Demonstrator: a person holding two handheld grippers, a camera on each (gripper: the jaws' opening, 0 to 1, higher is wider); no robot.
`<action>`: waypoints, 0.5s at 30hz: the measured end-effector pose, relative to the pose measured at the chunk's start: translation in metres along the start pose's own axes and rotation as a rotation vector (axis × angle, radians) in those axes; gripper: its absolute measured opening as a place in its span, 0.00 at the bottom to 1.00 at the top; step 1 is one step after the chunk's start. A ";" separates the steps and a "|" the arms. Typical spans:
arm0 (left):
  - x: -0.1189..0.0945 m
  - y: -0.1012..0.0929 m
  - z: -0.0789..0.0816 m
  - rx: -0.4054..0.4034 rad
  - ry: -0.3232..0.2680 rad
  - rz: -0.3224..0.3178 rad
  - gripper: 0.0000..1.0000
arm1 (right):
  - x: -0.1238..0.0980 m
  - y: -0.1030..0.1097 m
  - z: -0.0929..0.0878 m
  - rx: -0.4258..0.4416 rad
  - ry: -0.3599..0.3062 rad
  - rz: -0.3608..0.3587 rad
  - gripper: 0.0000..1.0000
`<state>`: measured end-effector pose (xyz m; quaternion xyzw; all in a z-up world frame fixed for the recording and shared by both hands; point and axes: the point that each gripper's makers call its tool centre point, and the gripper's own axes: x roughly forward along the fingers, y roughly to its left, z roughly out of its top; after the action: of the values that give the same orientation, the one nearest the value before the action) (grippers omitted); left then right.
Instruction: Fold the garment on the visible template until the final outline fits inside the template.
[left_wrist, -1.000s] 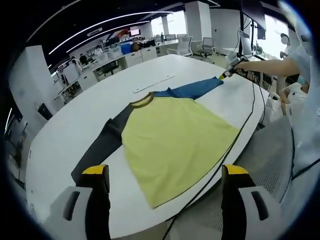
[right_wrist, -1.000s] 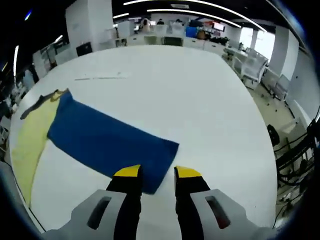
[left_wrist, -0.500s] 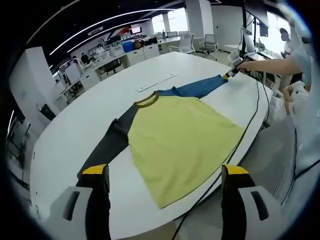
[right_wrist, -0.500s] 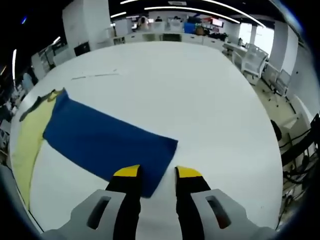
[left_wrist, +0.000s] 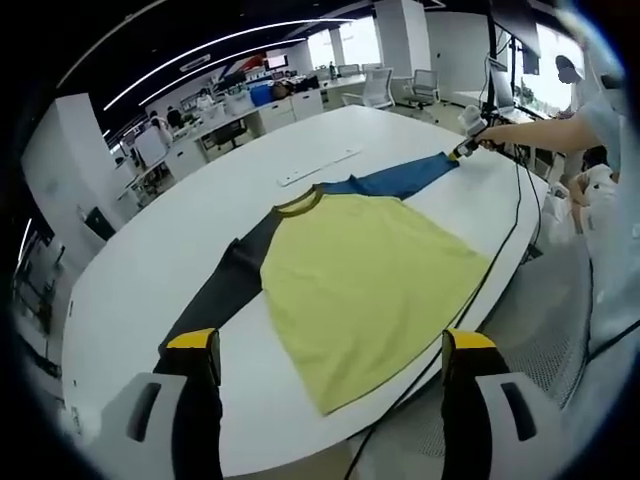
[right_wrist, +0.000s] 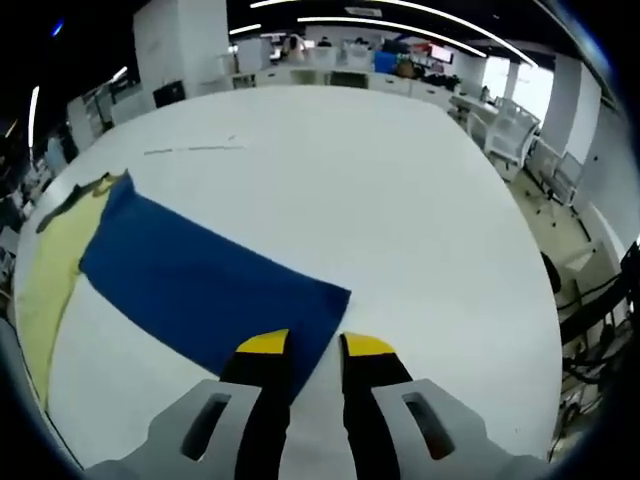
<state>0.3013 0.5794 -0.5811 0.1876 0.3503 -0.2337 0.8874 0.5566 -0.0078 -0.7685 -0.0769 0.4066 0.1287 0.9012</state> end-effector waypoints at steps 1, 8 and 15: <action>0.000 0.000 0.000 0.001 -0.001 -0.001 0.89 | 0.000 0.000 0.000 0.001 -0.001 -0.001 0.19; -0.001 0.004 0.001 -0.002 -0.014 0.005 0.90 | 0.003 0.002 0.000 0.006 0.000 -0.008 0.12; 0.000 0.002 -0.005 -0.005 -0.008 -0.010 0.89 | 0.004 0.008 0.002 0.044 -0.001 -0.017 0.03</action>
<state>0.2999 0.5833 -0.5844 0.1826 0.3481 -0.2381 0.8881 0.5586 0.0014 -0.7704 -0.0606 0.4083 0.1121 0.9039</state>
